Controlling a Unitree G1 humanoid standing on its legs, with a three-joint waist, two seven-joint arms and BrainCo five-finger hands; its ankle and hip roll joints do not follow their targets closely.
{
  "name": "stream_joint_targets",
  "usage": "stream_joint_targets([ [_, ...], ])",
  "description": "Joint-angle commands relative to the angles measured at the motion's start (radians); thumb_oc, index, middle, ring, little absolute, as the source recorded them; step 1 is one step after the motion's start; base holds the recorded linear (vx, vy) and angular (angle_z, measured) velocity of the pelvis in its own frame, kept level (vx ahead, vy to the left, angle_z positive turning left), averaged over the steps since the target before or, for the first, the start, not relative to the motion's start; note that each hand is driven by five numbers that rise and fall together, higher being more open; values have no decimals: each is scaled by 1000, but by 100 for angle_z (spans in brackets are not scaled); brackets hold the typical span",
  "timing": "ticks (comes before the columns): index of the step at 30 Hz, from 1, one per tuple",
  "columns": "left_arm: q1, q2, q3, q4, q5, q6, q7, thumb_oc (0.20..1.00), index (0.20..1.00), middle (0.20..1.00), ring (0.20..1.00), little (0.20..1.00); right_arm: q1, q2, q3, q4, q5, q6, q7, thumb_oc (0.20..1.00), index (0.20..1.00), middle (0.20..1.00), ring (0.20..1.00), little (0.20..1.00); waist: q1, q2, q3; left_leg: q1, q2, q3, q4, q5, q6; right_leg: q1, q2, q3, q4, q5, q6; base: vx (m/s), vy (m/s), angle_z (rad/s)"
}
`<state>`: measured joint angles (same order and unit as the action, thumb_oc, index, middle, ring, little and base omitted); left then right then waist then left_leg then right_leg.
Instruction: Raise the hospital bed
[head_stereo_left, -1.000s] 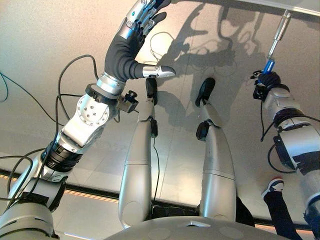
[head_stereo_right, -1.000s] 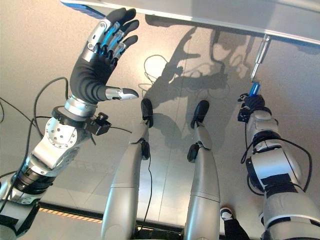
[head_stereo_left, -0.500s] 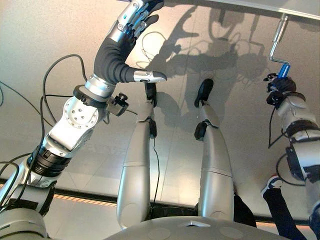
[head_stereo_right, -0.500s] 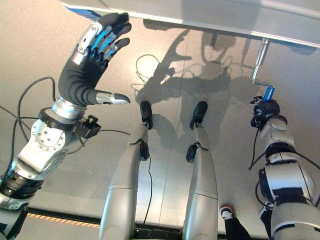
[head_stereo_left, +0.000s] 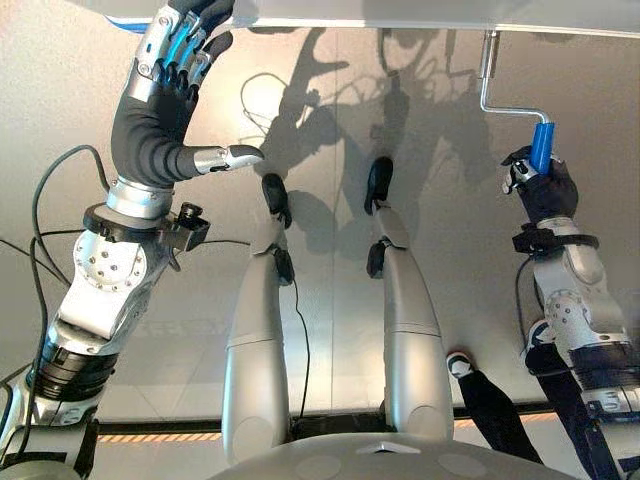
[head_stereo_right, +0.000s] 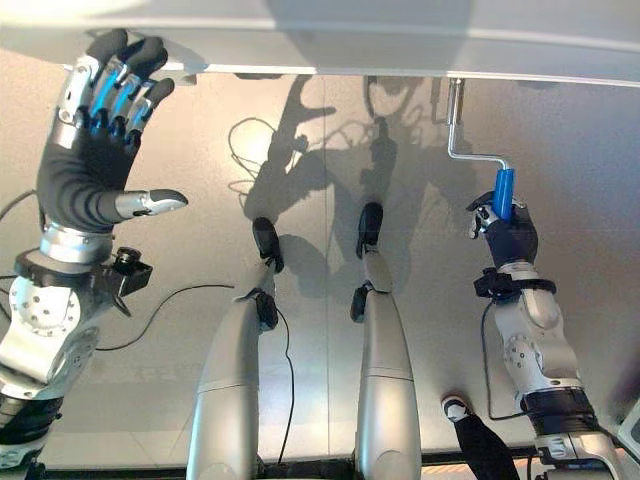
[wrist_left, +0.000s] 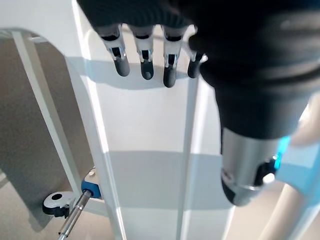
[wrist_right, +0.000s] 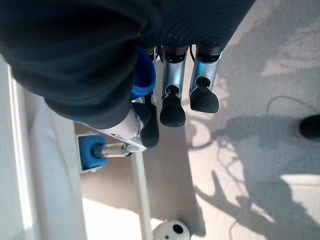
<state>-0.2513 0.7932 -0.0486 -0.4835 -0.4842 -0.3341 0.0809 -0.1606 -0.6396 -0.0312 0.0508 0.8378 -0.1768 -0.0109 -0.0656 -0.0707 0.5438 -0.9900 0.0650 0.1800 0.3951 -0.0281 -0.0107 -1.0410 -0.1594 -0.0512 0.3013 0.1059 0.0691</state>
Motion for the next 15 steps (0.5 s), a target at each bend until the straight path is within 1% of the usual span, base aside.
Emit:
stream_joint_targets([
  [1,49,24,56,-98,15,-61,-27,1000,1000,1000,1000,1000,149,-143,-231,-197,87,-183,85,200,200,200,200,200,-40,-27,-24,63,37,-76,-72,1,-67,70,38,-59,55,-104,56,69,-3,-1],
  [2,51,25,58,-98,15,-62,-27,1000,1000,1000,1000,1000,149,-143,-231,-197,90,-183,87,200,200,200,200,200,-41,-28,-24,64,37,-76,-72,1,-67,71,38,-59,55,-103,56,0,0,0],
  [3,57,35,52,-101,12,-60,-32,1000,1000,1000,1000,1000,148,-156,-191,-260,118,-166,128,200,200,200,200,200,-38,-32,-24,61,38,-75,-70,3,-66,72,38,-60,56,-102,56,0,0,0],
  [4,59,35,54,-101,11,-60,-32,1000,1000,1000,1000,1000,149,-156,-191,-262,120,-165,130,200,200,200,200,200,-40,-32,-24,61,38,-75,-69,3,-66,73,38,-60,56,-102,56,0,0,0],
  [6,56,64,38,-107,20,-57,-40,1000,1000,1000,1000,1000,140,-202,-100,-335,147,-125,189,200,200,200,200,200,-29,-32,-24,61,38,-76,-71,7,-66,75,36,-65,56,-100,56,0,0,0],
  [7,57,65,39,-106,20,-57,-40,1000,1000,1000,1000,1000,138,-202,-99,-334,148,-125,190,200,200,200,200,200,-30,-33,-24,62,38,-76,-71,7,-66,75,36,-66,56,-100,56,-9,-35,-1],
  [8,48,76,12,-105,26,-58,-41,1000,1000,1000,1000,1000,104,-217,1,-352,193,-96,229,200,200,200,200,200,-16,-27,-24,61,37,-78,-74,11,-65,78,35,-68,54,-99,55,0,0,0],
  [9,46,75,1,-99,32,-55,-37,1000,1000,1000,1000,1000,88,-218,42,-351,192,-81,232,200,200,200,200,200,-12,-25,-24,61,35,-78,-76,13,-65,78,34,-69,54,-99,54,0,0,0],
  [11,23,74,-28,-83,51,-49,-27,1000,1000,1000,1000,1000,10,-212,159,-345,189,-54,233,200,200,200,200,200,5,-12,-24,61,34,-80,-80,17,-64,79,33,-72,53,-98,52,0,0,0],
  [12,15,71,-37,-73,55,-47,-22,1000,1000,1000,1000,1000,-21,-207,197,-351,185,-45,238,200,200,200,200,200,7,-9,-24,59,34,-81,-80,19,-63,77,32,-73,54,-98,52,0,0,0],
  [13,15,71,-36,-72,56,-48,-22,1000,1000,1000,1000,1000,-25,-207,201,-349,184,-45,237,200,200,200,200,200,6,-10,-24,58,34,-81,-80,19,-64,77,32,-74,54,-99,52,0,0,0],
  [14,-12,54,-68,-57,52,-50,-12,1000,1000,1000,1000,1000,-117,-170,306,-317,196,-41,223,200,200,200,200,200,23,2,-24,58,32,-83,-82,23,-62,76,29,-76,56,-99,50,0,0,0],
  [15,-27,47,-79,-48,62,-48,-2,1000,1000,1000,1000,1000,-160,-151,352,-305,191,-39,213,200,200,200,200,200,30,7,-24,57,31,-83,-83,24,-62,76,29,-76,56,-99,50,0,0,0],
])
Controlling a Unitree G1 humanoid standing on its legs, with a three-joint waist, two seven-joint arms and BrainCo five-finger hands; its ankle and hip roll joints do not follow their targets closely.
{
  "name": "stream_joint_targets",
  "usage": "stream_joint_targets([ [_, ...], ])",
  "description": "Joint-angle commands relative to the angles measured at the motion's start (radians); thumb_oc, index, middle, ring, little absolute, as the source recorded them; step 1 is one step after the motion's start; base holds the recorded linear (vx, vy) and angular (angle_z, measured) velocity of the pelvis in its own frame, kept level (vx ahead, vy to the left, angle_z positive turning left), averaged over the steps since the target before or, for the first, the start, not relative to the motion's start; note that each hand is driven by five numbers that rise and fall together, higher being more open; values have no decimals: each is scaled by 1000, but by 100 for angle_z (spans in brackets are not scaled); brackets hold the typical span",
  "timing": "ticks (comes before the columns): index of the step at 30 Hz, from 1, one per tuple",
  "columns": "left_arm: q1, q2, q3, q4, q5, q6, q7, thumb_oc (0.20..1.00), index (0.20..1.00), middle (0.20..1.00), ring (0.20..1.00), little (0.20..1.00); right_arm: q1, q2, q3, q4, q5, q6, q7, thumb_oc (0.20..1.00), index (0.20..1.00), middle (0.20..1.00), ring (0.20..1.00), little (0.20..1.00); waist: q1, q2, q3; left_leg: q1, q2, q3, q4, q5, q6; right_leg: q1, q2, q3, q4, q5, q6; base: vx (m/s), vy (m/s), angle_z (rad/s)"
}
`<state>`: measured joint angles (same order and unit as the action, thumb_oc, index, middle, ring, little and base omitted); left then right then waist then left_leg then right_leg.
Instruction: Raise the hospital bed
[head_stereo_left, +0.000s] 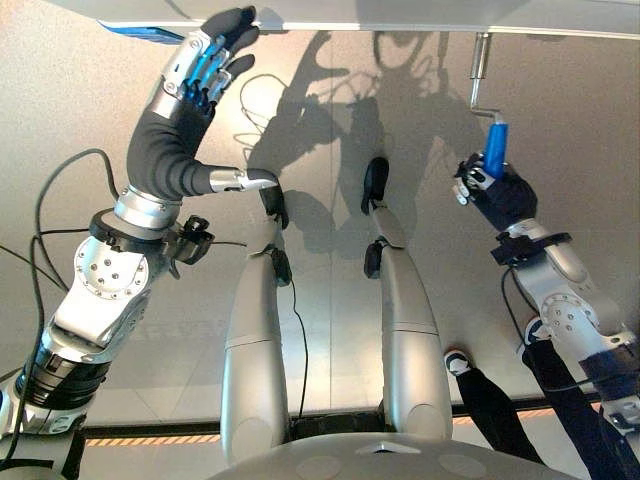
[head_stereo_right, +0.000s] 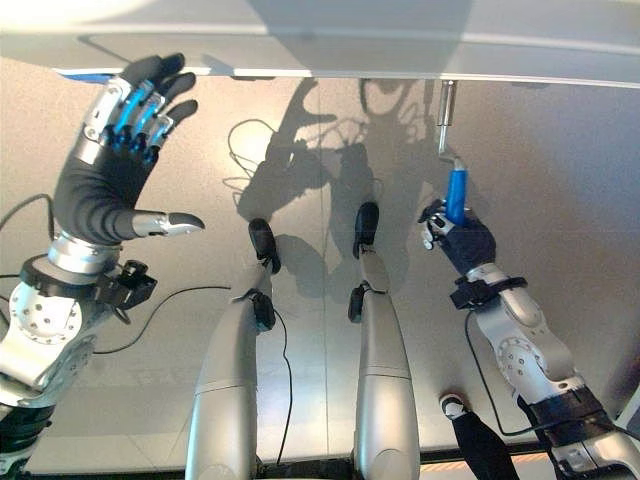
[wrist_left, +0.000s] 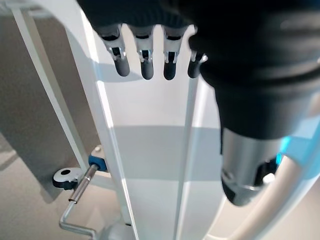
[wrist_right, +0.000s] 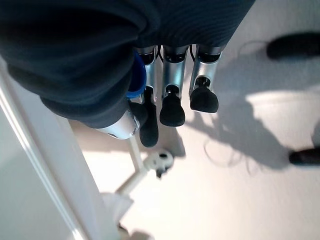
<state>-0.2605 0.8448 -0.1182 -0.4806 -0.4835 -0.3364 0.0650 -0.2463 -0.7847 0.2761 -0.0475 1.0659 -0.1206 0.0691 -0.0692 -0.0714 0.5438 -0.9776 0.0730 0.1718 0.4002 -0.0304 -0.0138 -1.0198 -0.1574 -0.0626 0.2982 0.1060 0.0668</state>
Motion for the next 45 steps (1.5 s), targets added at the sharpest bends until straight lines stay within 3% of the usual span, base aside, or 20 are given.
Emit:
stream_joint_targets([
  [1,-30,-11,-19,-47,68,-44,19,1000,1000,1000,1000,1000,-115,14,85,-193,-37,-91,126,200,200,200,200,200,40,12,-24,45,23,-75,-89,28,-59,54,26,-66,58,-99,51,0,0,0],
  [4,-41,-27,-39,-37,64,-44,27,1000,1000,1000,1000,1000,-200,42,166,-169,-52,-81,117,200,200,200,200,200,51,18,-24,43,21,-78,-90,29,-58,53,23,-70,58,-99,51,-1,3,-1],
  [6,-68,-50,-67,-26,62,-40,47,1000,1000,1000,1000,1000,-341,89,237,-88,-117,-88,41,200,200,200,200,200,69,31,-24,41,18,-81,-90,31,-57,53,20,-75,61,-99,50,1,13,-5],
  [12,-96,-79,-110,-26,55,-37,68,1000,1000,1000,1000,1000,-525,180,347,63,-183,-60,-23,200,200,200,200,200,102,45,-24,38,17,-84,-84,30,-56,50,15,-77,66,-101,47,0,2,1],
  [19,-148,-105,-174,-36,-10,-51,72,1000,1000,1000,1000,1000,-775,404,371,686,-283,-6,-141,200,200,200,200,200,151,76,-24,13,15,-90,-63,19,-54,35,10,-78,74,-104,44,2,22,1],
  [24,-180,-138,-210,-35,-37,-49,70,1000,1000,1000,1000,1000,-850,446,324,1030,-362,34,-163,200,200,200,200,200,166,95,-24,3,11,-94,-57,16,-54,23,5,-78,83,-110,44,1,8,2],
  [34,-241,-126,-246,-26,-9,-41,54,1000,1000,1000,1000,1000,-812,388,233,1368,-483,77,-152,200,200,200,200,200,167,125,-24,-21,6,-90,-38,1,-47,-3,2,-71,104,-121,41,0,6,3],
  [45,-254,-91,-253,-20,-19,-42,18,1000,1000,1000,1000,1000,-666,106,47,1485,-449,77,-173,200,200,200,200,200,135,138,-24,-37,8,-78,-6,-18,-41,-36,2,-54,131,-128,44,2,2,-1],
])
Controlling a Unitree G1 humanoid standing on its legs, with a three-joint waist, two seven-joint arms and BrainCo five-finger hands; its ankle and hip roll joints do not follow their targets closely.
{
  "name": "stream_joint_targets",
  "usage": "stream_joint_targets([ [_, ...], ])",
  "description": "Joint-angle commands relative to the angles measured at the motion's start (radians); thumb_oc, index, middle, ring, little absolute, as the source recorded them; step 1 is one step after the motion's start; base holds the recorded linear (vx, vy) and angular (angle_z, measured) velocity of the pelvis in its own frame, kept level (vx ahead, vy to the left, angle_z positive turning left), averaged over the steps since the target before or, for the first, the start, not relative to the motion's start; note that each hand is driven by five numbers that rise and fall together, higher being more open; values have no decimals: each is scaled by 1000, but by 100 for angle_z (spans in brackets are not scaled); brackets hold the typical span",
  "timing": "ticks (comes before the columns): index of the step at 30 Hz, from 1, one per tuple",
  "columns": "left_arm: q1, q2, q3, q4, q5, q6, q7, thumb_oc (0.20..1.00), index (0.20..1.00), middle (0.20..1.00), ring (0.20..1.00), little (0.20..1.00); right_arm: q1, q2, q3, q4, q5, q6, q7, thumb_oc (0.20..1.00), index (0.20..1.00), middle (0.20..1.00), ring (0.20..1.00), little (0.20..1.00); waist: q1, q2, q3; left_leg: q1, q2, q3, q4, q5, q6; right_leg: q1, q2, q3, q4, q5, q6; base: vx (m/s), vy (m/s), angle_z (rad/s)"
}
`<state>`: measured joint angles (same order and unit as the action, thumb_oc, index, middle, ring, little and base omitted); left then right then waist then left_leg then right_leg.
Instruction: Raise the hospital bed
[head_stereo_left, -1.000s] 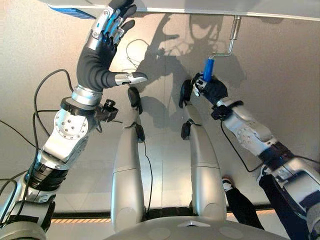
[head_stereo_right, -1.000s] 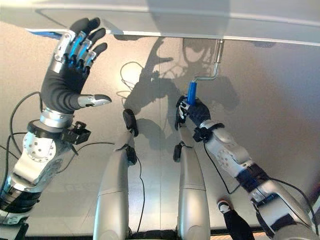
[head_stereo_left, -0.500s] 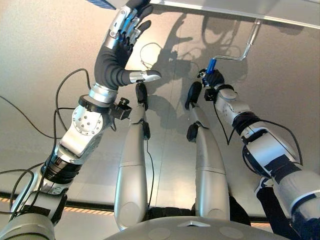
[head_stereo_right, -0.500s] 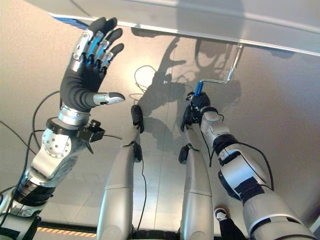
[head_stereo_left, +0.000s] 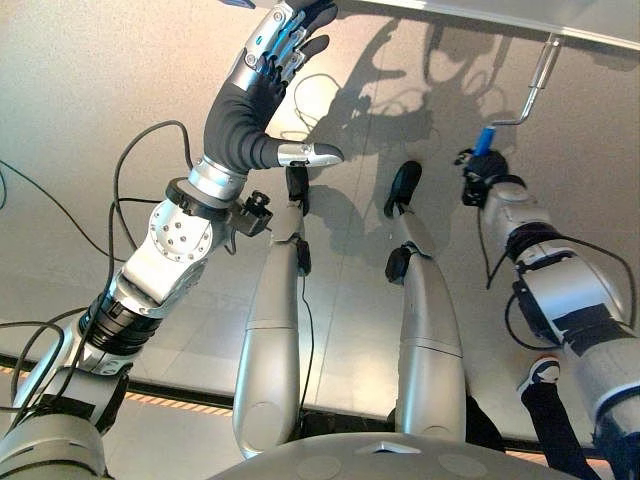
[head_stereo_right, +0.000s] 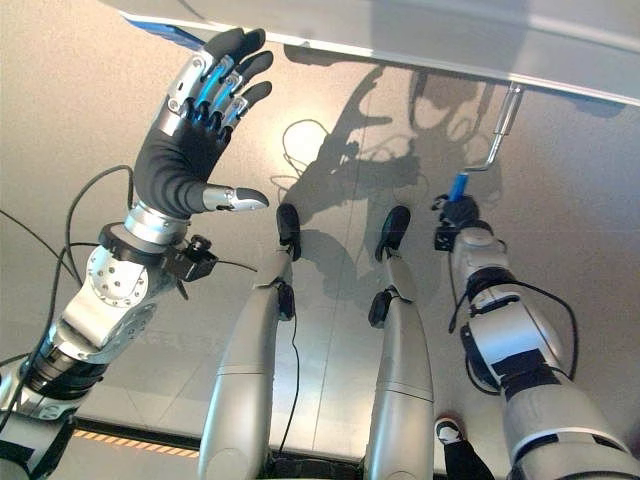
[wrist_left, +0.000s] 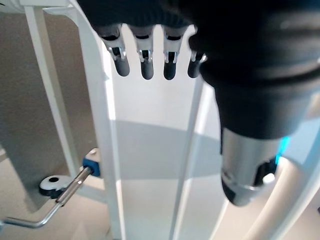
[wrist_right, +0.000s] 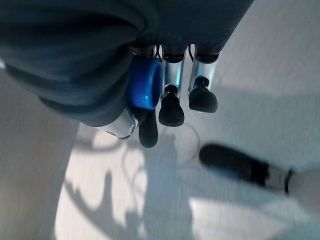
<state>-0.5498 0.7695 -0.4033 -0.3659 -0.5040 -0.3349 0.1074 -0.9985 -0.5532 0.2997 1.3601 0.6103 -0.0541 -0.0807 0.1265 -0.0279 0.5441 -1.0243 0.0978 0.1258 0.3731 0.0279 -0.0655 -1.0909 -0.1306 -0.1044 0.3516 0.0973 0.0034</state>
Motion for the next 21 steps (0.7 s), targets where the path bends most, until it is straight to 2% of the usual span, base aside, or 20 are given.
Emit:
stream_joint_targets([
  [1,36,-8,38,-135,0,-45,-30,1000,1000,1000,1000,1000,102,-156,8,85,12,9,-19,200,200,200,200,200,-64,93,-24,11,-17,-32,23,-78,11,34,-25,-10,79,-119,107,-51,-8,1],
  [2,35,-2,49,-137,1,-50,-32,1000,1000,1000,1000,1000,113,-188,-12,84,29,6,-17,200,200,200,200,200,-72,89,-24,-14,-16,-19,20,-49,19,12,-27,-20,67,-92,98,-50,-15,0],
  [3,41,4,54,-136,-1,-51,-37,1000,1000,1000,1000,1000,131,-220,-35,91,44,3,-15,200,200,200,200,200,-74,87,-24,-12,-16,-19,22,-52,19,12,-27,-19,69,-93,97,0,0,0],
  [4,51,11,57,-134,-3,-53,-40,1000,1000,1000,1000,1000,146,-249,-48,102,53,4,-13,200,200,200,200,200,-78,85,-24,10,-17,-32,27,-78,12,30,-22,-6,79,-116,106,0,0,0],
  [5,57,22,65,-137,-6,-55,-44,1000,1000,1000,1000,1000,155,-289,-67,110,63,2,-10,200,200,200,200,200,-83,81,-24,-9,-15,-16,24,-55,20,14,-25,-16,70,-94,98,0,0,0],
  [6,59,30,68,-139,-10,-58,-48,1000,1000,1000,1000,1000,166,-318,-81,119,71,0,-9,200,200,200,200,200,-86,80,-24,-9,-15,-16,24,-55,19,14,-25,-14,71,-94,98,0,0,0],
  [7,67,38,71,-140,-12,-61,-47,1000,1000,1000,1000,1000,181,-352,-96,132,80,0,-10,200,200,200,200,200,-87,79,-24,12,-16,-30,30,-80,11,29,-21,-2,83,-118,107,0,0,0],
  [8,67,46,80,-143,-12,-63,-48,1000,1000,1000,1000,1000,185,-381,-113,138,87,-3,-11,200,200,200,200,200,-93,77,-24,-8,-13,-15,27,-56,18,12,-24,-12,74,-96,98,60,-11,5],
  [9,74,49,82,-143,-17,-63,-51,1000,1000,1000,1000,1000,198,-405,-126,151,94,-4,-10,200,200,200,200,200,-93,77,-24,11,-15,-29,32,-80,10,28,-21,0,85,-119,107,3,-17,6],
  [10,78,53,86,-145,-17,-63,-52,1000,1000,1000,1000,1000,205,-429,-140,154,100,-7,-13,200,200,200,200,200,-98,75,-24,10,-16,-31,34,-80,9,27,-20,1,89,-120,106,2,-17,6],
  [11,79,58,95,-149,-16,-65,-53,1000,1000,1000,1000,1000,208,-451,-153,159,105,-9,-14,200,200,200,200,200,-104,71,-24,-10,-13,-16,30,-56,16,10,-22,-10,80,-98,97,3,-10,4],
  [12,93,61,102,-149,-15,-64,-54,1000,1000,1000,1000,1000,215,-469,-164,154,120,-17,-16,200,200,200,200,200,-107,68,-24,11,-14,-31,34,-80,8,28,-18,1,88,-120,105,-49,-12,3],
  [13,97,63,112,-150,-13,-65,-53,1000,1000,1000,1000,1000,215,-481,-174,136,138,-27,-13,200,200,200,200,200,-113,63,-24,-8,-11,-16,30,-56,15,13,-20,-10,78,-98,97,0,0,0],
  [14,113,62,126,-151,-11,-68,-51,1000,1000,1000,1000,1000,223,-487,-191,82,189,-53,-7,200,200,200,200,200,-122,56,-24,-7,-9,-16,31,-57,14,12,-17,-7,77,-97,97,0,0,0],
  [15,131,58,140,-151,-7,-67,-50,1000,1000,1000,1000,1000,258,-483,-207,22,223,-78,-3,200,200,200,200,200,-130,47,-24,15,-10,-29,32,-81,5,27,-11,6,86,-119,106,0,0,0],
  [17,157,45,179,-153,13,-69,-42,1000,1000,1000,1000,1000,311,-464,-243,-185,294,-145,8,200,200,200,200,200,-154,24,-24,-3,-5,-13,22,-56,11,12,-8,-3,71,-93,100,0,0,0],
  [18,165,47,178,-155,13,-68,-42,1000,1000,1000,1000,1000,329,-458,-250,-200,293,-144,1,200,200,200,200,200,-152,22,-24,18,-8,-27,24,-78,4,29,-5,9,79,-114,109,0,0,0],
  [19,192,26,218,-156,26,-69,-37,1000,1000,1000,1000,1000,413,-430,-310,-433,321,-218,-6,200,200,200,200,200,-172,6,-24,1,-7,-12,13,-54,12,13,-4,0,65,-91,102,-2,-11,-4],
  [20,210,17,244,-159,31,-70,-35,1000,1000,1000,1000,1000,482,-408,-352,-588,325,-248,-7,200,200,200,200,200,-183,-3,-24,1,-6,-12,13,-54,12,13,-3,2,66,-92,102,-2,-11,-7],
  [21,216,18,242,-162,31,-69,-35,1000,1000,1000,1000,1000,504,-402,-362,-606,319,-245,-15,200,200,200,200,200,-179,-4,-24,21,-9,-27,17,-77,6,31,-1,12,75,-114,111,45,-16,-11],
])
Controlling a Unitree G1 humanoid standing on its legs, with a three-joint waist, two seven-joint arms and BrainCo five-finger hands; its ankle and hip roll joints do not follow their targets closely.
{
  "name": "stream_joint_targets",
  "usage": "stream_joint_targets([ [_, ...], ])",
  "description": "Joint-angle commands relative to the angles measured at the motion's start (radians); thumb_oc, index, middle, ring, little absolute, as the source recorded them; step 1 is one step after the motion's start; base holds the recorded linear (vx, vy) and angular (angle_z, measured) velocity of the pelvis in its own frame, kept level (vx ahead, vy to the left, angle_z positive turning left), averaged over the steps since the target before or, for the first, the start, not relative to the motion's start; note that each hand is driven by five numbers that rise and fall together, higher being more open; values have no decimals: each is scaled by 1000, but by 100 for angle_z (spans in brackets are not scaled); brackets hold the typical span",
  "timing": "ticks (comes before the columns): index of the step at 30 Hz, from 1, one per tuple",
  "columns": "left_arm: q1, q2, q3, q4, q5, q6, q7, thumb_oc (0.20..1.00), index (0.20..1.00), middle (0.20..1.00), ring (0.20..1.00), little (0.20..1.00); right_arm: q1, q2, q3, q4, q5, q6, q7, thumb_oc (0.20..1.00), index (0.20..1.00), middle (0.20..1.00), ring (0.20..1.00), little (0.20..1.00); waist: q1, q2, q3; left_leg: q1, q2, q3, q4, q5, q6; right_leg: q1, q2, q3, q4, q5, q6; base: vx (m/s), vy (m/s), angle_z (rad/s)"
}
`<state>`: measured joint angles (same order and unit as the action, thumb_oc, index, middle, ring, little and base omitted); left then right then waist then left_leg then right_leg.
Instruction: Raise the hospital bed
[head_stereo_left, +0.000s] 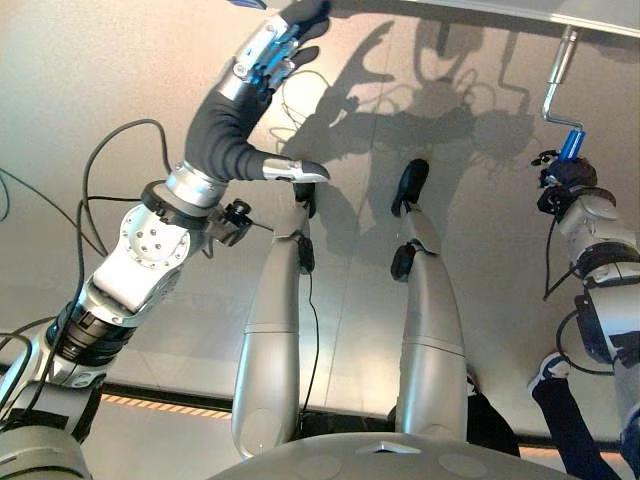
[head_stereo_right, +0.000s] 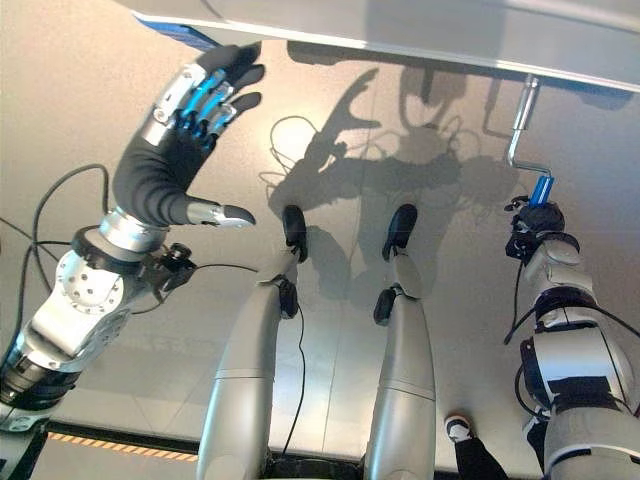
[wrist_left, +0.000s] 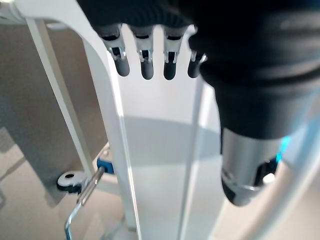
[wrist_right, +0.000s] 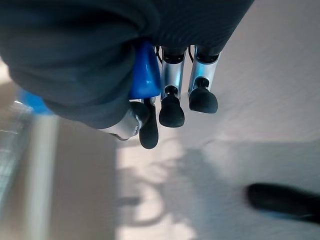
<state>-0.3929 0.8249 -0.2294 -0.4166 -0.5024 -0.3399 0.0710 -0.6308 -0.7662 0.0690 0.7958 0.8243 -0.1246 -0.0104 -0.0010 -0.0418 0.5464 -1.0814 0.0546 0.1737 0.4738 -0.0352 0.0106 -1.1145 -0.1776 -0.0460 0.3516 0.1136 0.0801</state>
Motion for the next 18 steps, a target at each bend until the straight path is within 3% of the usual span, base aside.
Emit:
stream_joint_targets([
  [1,75,-48,100,-115,28,-66,0,1000,1000,1000,1000,1000,236,-146,-198,-263,113,-233,-84,200,200,200,200,200,-71,-1,-26,78,35,-74,-83,-13,-70,55,49,-46,77,-131,33,-7,-14,-15],
  [2,73,-45,98,-120,28,-66,-1,1000,1000,1000,1000,1000,256,-139,-216,-285,105,-232,-93,200,200,200,200,200,-69,-3,-26,61,35,-60,-86,10,-63,41,44,-57,70,-111,25,-61,-27,-24],
  [3,91,-39,119,-129,21,-66,-5,1000,1000,1000,1000,1000,323,-94,-252,-484,102,-270,-75,200,200,200,200,200,-80,-12,-26,62,38,-60,-81,6,-63,42,46,-56,72,-110,25,-64,-13,-20],
  [5,126,-28,159,-146,19,-62,-6,1000,1000,1000,1000,1000,415,-66,-280,-741,52,-281,-40,200,200,200,200,200,-91,-26,-26,64,41,-56,-78,5,-63,47,50,-53,67,-105,24,11,4,-15],
  [6,140,-24,167,-155,19,-58,-10,1000,1000,1000,1000,1000,440,-53,-291,-790,41,-284,-44,200,200,200,200,200,-91,-28,-26,90,41,-71,-71,-25,-69,72,54,-44,77,-130,34,-22,8,-10],
  [7,151,-17,184,-168,16,-58,-11,1000,1000,1000,1000,1000,456,-50,-299,-871,24,-285,-36,200,200,200,200,200,-92,-33,-26,70,42,-57,-76,3,-61,57,51,-54,64,-102,25,42,6,-6],
  [9,174,-10,199,-181,12,-55,-10,1000,1000,1000,1000,1000,496,-33,-295,-977,16,-272,-25,200,200,200,200,200,-95,-38,-26,93,43,-71,-69,-27,-67,80,55,-45,70,-125,36,20,2,-2],
  [13,207,28,219,-203,3,-53,-25,1000,1000,1000,1000,1000,540,-53,-258,-1092,71,-253,58,200,200,200,200,200,-95,-44,-26,100,41,-72,-75,-20,-68,96,56,-50,55,-120,37,0,0,0],
  [18,210,73,188,-202,8,-56,-35,1000,1000,1000,1000,1000,529,-132,-94,-1180,161,-185,167,200,200,200,200,200,-79,-52,-26,110,38,-75,-95,-4,-71,121,49,-61,30,-105,40,0,0,0],
])
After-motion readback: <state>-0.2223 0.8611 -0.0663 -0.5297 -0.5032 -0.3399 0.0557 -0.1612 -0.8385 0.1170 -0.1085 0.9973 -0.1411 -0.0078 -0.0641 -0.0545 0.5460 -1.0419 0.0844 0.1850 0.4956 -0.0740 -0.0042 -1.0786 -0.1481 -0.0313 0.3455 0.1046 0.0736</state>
